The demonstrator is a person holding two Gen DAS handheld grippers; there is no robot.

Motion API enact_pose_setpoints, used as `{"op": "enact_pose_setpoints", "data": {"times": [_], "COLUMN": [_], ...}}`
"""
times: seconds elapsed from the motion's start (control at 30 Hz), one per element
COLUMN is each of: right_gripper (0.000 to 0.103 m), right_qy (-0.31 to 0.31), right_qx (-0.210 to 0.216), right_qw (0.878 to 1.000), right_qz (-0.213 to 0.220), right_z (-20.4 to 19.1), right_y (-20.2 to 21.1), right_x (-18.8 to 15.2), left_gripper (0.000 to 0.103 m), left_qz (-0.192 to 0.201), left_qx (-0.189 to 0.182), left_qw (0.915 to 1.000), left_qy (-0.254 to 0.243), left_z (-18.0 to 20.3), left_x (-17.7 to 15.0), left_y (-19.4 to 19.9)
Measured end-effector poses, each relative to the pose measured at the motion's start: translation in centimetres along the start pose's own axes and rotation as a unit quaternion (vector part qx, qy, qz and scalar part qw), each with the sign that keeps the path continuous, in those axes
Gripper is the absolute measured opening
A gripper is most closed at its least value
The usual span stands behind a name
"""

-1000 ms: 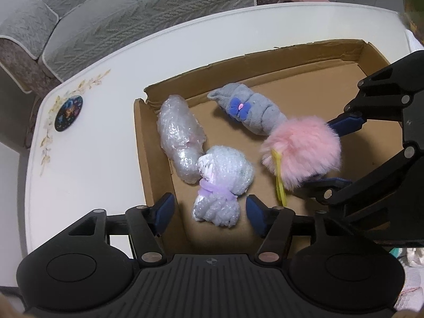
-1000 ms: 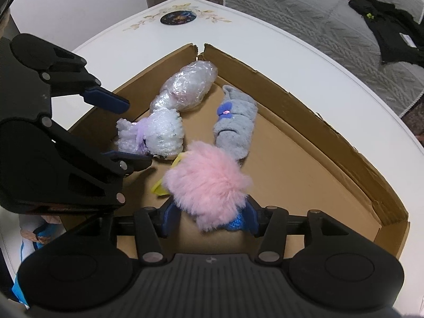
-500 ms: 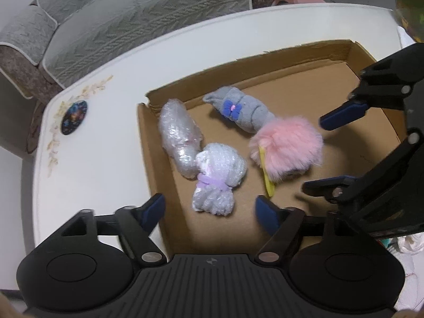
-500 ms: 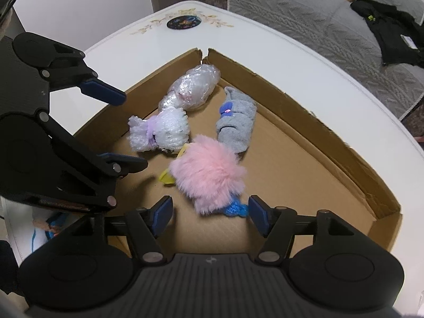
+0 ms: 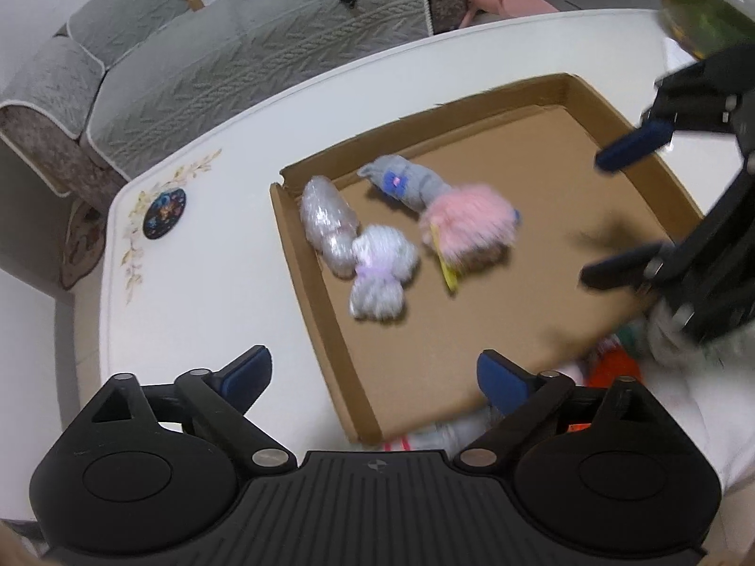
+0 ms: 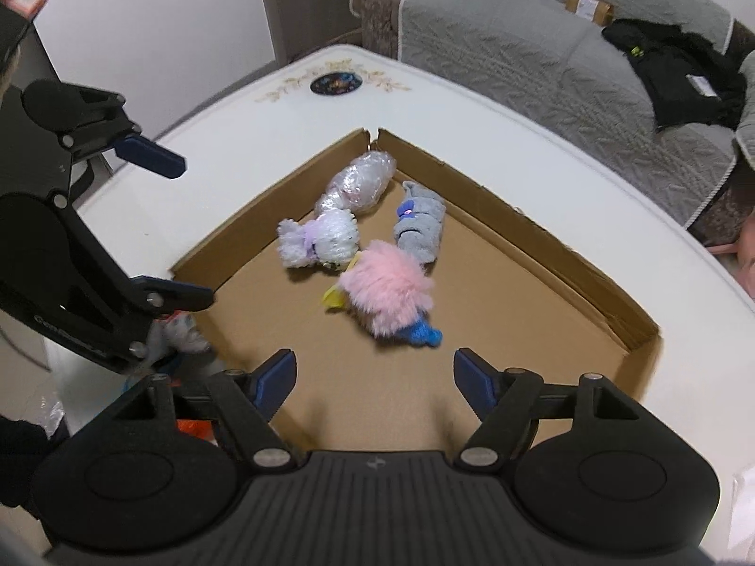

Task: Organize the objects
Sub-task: 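Grasp blue sock with left gripper while right grasps clear bundle with hair ties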

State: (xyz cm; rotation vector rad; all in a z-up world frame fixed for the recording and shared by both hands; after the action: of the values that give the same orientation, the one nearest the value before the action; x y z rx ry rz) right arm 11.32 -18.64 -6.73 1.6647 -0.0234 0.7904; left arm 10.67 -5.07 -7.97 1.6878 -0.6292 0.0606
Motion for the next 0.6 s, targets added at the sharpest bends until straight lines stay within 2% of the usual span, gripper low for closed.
{"op": "enact_pose_setpoints", "data": {"times": [0.03,0.17,0.3,0.47,0.6], "right_gripper": [0.079,0.08,0.083,0.082,0.077], "right_qy": [-0.001,-0.021,-0.057,-0.112,-0.129], "right_qx": [-0.002,-0.018,-0.029,-0.03,-0.032], "right_qw": [1.0,1.0,0.998,0.993,0.99], "right_qz": [0.005,0.014,0.009,-0.023,-0.048], "right_z": [-0.1,0.3,1.0,1.9,2.7], "right_y": [0.9,3.8,5.6,5.2,3.8], "right_x": [-0.4,-3.1,-7.7,-13.9,-16.3], "left_gripper": [0.099,0.102,0.102,0.102,0.101], "left_qz": [0.001,-0.005,-0.028,-0.047,-0.059], "left_qx": [0.001,-0.007,-0.036,-0.056,-0.065], "left_qw": [1.0,0.9999,0.9974,0.9913,0.9814], "left_qy": [-0.001,0.012,0.056,0.11,0.17], "left_z": [0.2,1.3,3.0,6.0,6.7], "left_x": [-0.5,-3.9,-8.0,-12.2,-14.3], "left_y": [0.5,2.3,2.8,2.5,1.3]}}
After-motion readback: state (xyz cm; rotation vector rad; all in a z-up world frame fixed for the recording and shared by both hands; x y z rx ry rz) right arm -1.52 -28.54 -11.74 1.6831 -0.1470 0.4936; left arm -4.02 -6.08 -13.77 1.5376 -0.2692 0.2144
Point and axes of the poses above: each gripper's, at about its wrist camera, not at the fingertips, and y roughly against the way its jaws point, z to its right, x to its top, the point moved 8 cm from there along -y, roughly the way its jaws point, and after that the axes turned 2 degrees about y, right-handed, at the moved point
